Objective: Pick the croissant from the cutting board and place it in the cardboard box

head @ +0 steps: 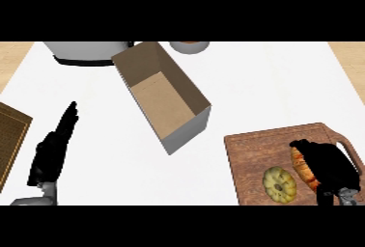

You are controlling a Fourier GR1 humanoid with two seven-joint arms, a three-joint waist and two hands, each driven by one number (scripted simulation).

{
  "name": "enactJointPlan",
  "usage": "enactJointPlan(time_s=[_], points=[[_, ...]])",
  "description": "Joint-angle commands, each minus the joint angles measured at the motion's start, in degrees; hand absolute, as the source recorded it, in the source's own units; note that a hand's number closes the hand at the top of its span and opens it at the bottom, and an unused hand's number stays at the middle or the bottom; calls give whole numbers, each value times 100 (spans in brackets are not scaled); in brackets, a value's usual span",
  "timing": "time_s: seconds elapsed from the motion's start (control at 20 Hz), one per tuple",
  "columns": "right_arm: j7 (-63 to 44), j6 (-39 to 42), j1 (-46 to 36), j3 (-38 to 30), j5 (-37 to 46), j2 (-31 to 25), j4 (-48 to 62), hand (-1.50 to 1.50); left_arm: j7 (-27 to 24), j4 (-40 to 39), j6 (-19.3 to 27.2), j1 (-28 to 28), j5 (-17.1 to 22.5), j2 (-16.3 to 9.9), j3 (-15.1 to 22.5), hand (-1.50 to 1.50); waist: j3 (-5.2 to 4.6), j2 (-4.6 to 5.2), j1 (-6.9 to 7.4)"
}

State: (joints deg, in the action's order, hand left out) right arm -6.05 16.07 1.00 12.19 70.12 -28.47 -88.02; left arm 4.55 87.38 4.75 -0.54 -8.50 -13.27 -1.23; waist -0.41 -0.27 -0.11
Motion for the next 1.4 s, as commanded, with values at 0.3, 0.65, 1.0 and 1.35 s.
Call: enactJointPlan(time_s=[0.3, 0.65, 1.0, 1.35], points=[[-643, -374, -493, -256, -35, 1111, 159, 150, -190, 72, 16, 219, -205, 175, 166, 0, 41, 30, 38], [-1225, -92, -803, -582, -275, 1625, -405, 150, -85, 91, -23, 230, -120, 234, 54, 0, 40, 22, 12], [-1839, 107, -868, -495, -21, 1852, -1520, 150, 88, 160, -139, 63, -115, 90, -166, 0, 39, 13, -8], [-1219, -162, -1409, -546, -1377, 2692, -2403, 150, 349, 313, -146, 6, -157, 59, -129, 0, 46, -14, -15]])
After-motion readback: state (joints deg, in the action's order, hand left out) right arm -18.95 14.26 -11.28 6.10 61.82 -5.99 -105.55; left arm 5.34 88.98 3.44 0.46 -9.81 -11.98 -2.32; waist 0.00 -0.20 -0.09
